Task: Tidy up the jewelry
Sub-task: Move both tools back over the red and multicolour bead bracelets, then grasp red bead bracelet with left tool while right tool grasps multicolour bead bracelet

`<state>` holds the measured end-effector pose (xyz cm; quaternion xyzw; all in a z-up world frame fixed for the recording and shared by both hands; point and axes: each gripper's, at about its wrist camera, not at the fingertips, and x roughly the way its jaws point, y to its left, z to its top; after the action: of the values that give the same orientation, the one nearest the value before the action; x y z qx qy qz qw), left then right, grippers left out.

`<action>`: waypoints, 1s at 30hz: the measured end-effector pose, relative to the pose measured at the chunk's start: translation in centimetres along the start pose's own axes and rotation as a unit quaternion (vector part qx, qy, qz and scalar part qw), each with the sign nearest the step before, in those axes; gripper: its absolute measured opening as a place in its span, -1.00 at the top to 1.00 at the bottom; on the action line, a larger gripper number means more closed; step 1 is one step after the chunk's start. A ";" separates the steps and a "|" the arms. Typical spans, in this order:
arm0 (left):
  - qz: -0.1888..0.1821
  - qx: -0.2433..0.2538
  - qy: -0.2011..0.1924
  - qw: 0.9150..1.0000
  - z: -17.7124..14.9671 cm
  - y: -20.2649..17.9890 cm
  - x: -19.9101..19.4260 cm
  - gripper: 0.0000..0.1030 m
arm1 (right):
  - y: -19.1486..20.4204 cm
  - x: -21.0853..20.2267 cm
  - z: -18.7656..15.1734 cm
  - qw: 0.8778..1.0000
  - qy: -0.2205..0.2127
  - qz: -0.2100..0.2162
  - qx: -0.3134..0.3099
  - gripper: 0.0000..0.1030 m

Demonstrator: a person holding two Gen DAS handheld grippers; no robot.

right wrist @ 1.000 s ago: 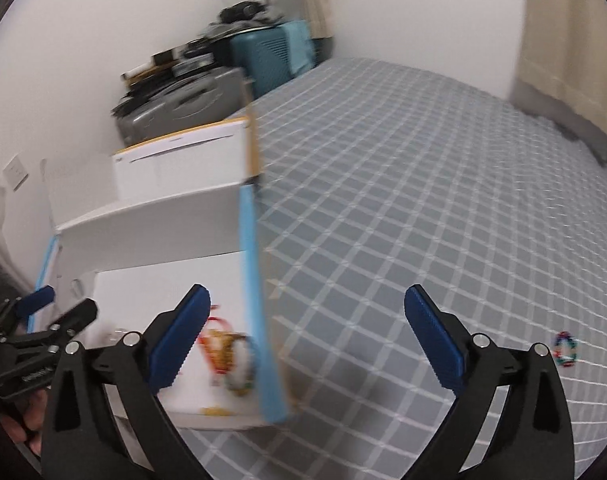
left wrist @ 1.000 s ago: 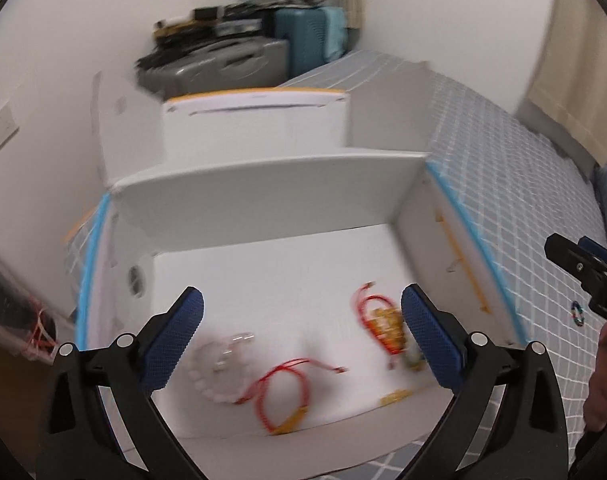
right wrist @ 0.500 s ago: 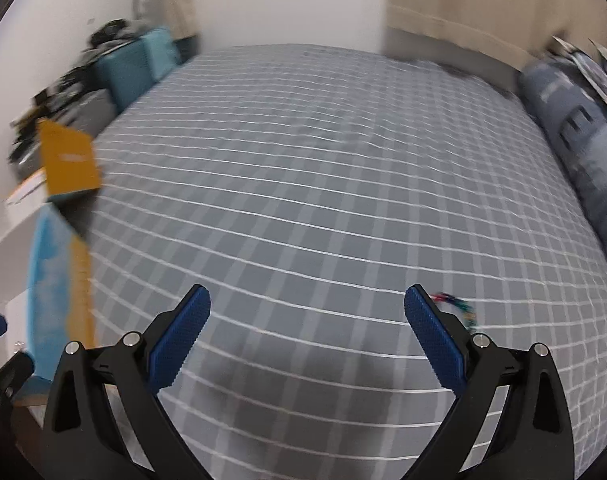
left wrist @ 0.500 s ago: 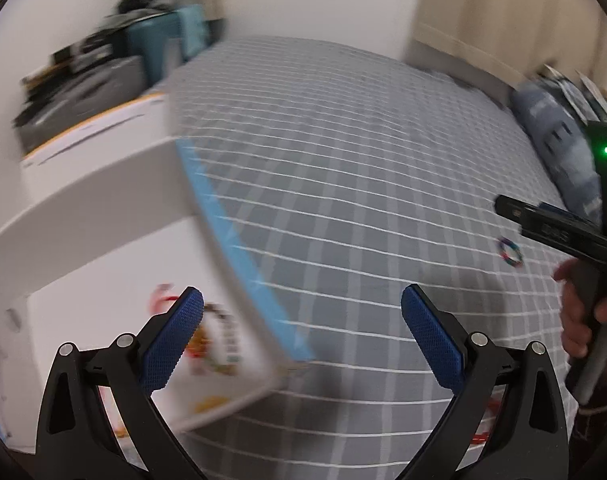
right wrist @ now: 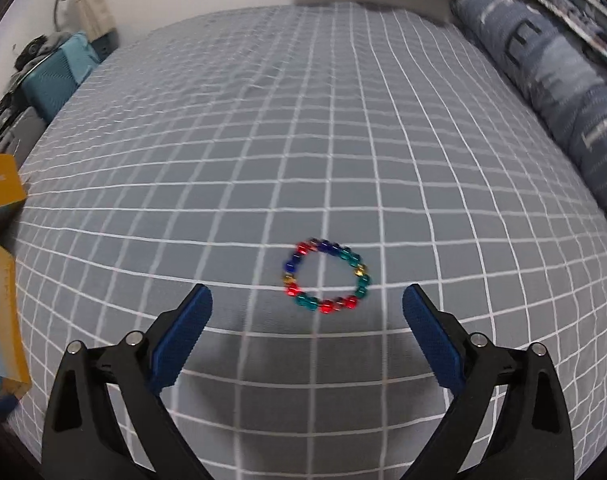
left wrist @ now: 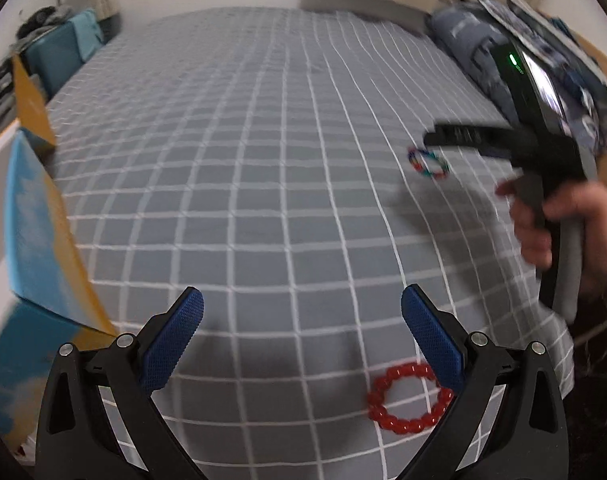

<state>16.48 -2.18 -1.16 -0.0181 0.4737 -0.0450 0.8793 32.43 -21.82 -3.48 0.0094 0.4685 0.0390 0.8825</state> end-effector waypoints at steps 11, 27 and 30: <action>-0.014 0.032 0.042 0.999 -5.2 -2.1 2.8 -0.89 | -2.8 4.2 0.0 0.998 0.040 -0.026 0.033 -0.29; -0.023 0.047 0.061 0.997 -7.9 -3.1 3.2 0.03 | -3.0 6.2 0.6 0.997 0.057 -0.031 0.041 0.59; -0.031 0.049 0.072 0.996 -7.2 -2.9 3.3 0.59 | -3.0 6.1 0.4 0.997 0.058 -0.040 0.039 0.81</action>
<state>12.15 -5.26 -7.67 0.0134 0.5320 -0.0968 0.8411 36.34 -24.35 -8.43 0.0229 0.5204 -0.0138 0.8535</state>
